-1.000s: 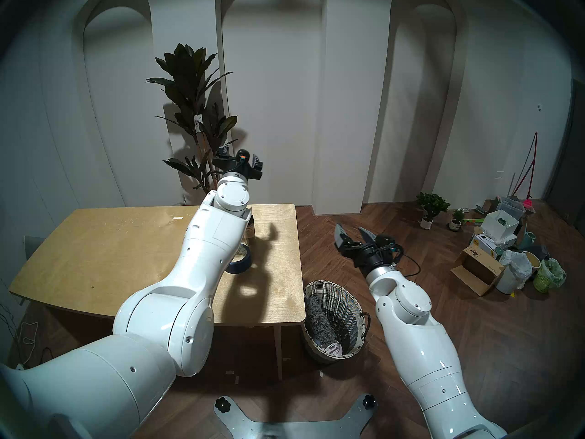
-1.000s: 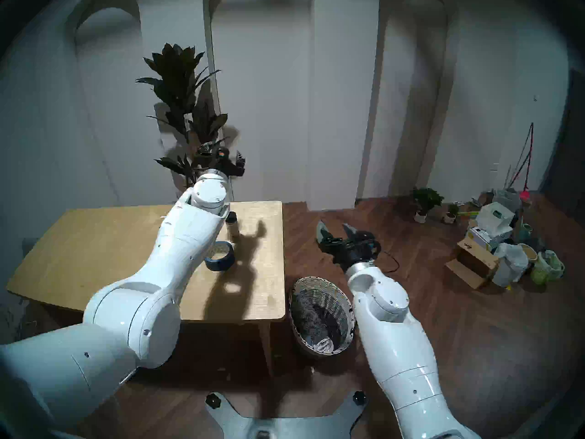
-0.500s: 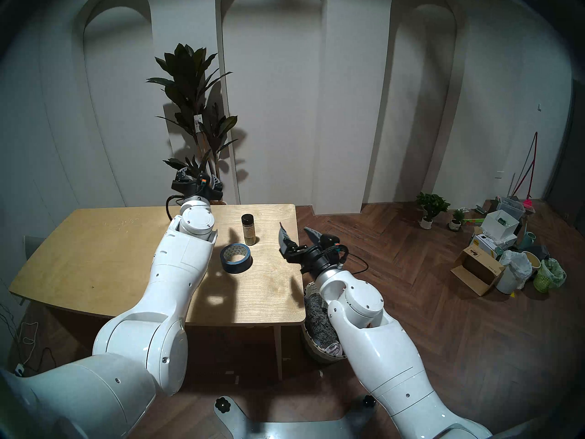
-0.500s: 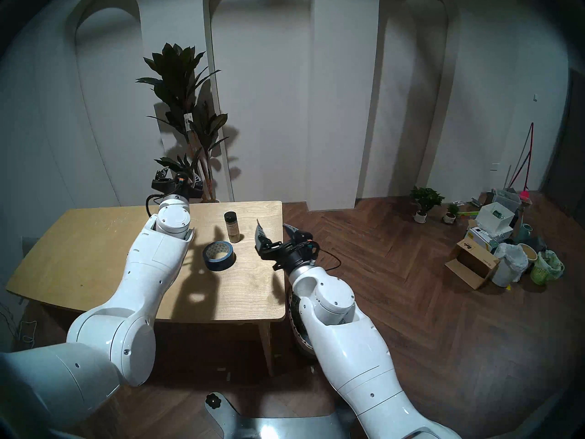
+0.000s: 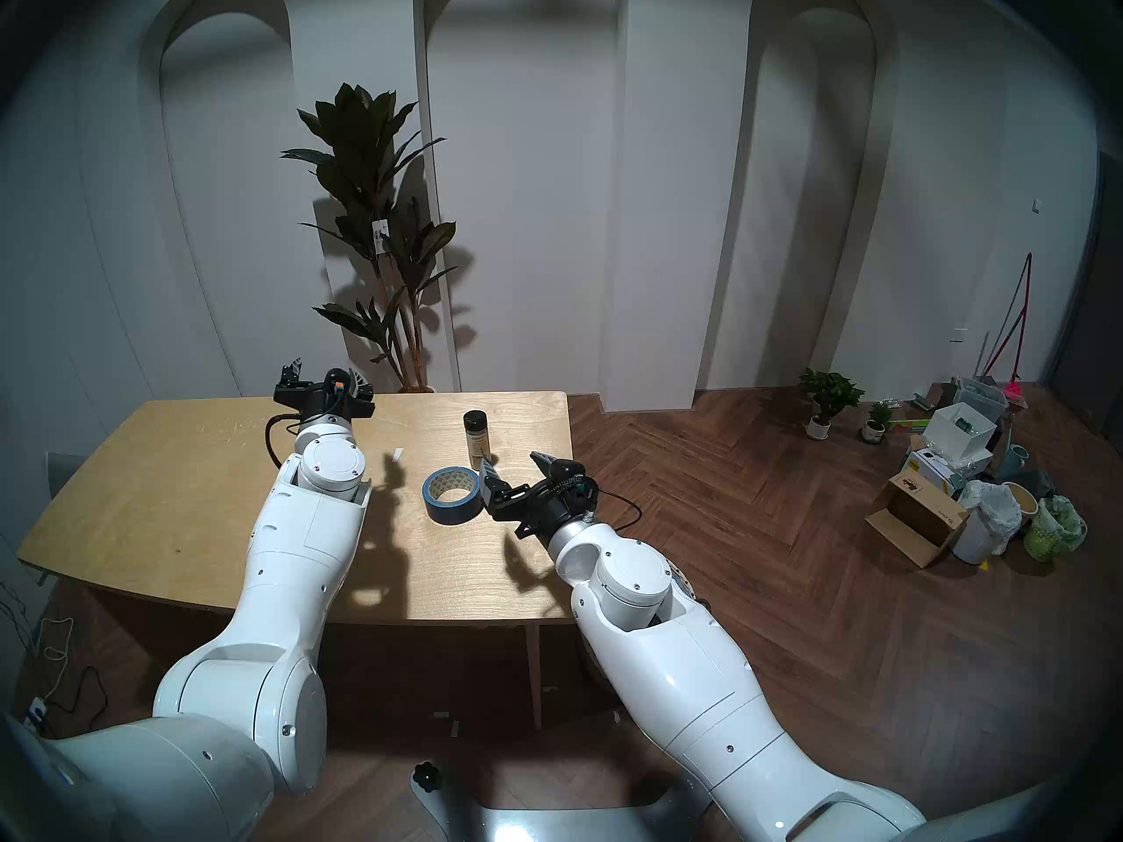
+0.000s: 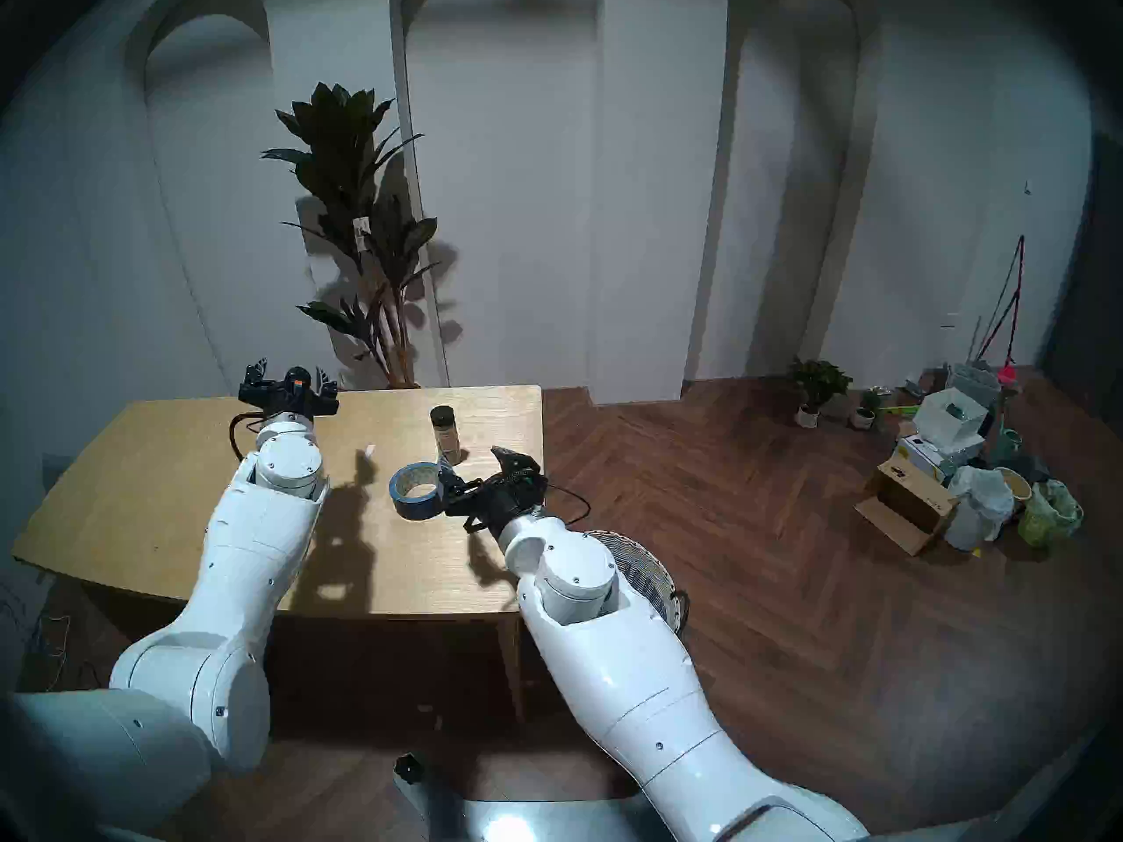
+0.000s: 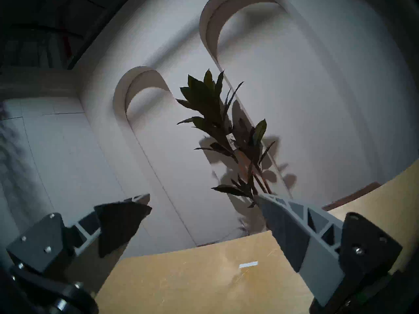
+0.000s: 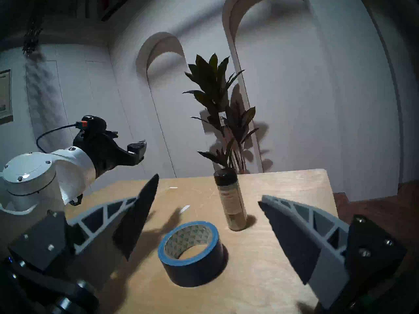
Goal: Load the items into the basket from the rear
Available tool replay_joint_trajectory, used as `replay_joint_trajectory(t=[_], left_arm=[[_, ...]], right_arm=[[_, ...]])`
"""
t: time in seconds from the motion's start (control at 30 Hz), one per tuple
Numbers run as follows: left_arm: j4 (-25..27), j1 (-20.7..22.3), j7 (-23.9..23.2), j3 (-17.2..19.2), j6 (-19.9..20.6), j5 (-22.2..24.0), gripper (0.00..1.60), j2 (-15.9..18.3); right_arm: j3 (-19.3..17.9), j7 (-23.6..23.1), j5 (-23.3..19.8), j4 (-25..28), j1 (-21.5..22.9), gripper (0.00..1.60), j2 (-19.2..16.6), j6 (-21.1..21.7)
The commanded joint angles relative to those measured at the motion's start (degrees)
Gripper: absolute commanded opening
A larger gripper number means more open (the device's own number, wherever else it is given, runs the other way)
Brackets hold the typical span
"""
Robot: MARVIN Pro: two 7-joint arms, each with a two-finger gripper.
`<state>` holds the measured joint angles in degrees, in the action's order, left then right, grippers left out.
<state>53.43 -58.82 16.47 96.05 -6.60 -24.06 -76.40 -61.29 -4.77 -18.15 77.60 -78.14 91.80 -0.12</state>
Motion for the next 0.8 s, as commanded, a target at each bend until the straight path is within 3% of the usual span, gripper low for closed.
replay_joint_trajectory(t=[0.0, 0.77], left_arm=[[3.28, -2.09, 1.11, 1.43, -1.06, -0.2, 1.6, 2.11], [9.99, -10.69, 3.43, 5.24, -3.3, -0.77, 1.6, 3.55]], right_arm=[[1.9, 1.96, 1.32, -1.9, 5.28, 1.6, 3.32, 0.49], [4.52, 10.26, 5.59, -15.91, 14.13, 1.6, 9.17, 3.13]])
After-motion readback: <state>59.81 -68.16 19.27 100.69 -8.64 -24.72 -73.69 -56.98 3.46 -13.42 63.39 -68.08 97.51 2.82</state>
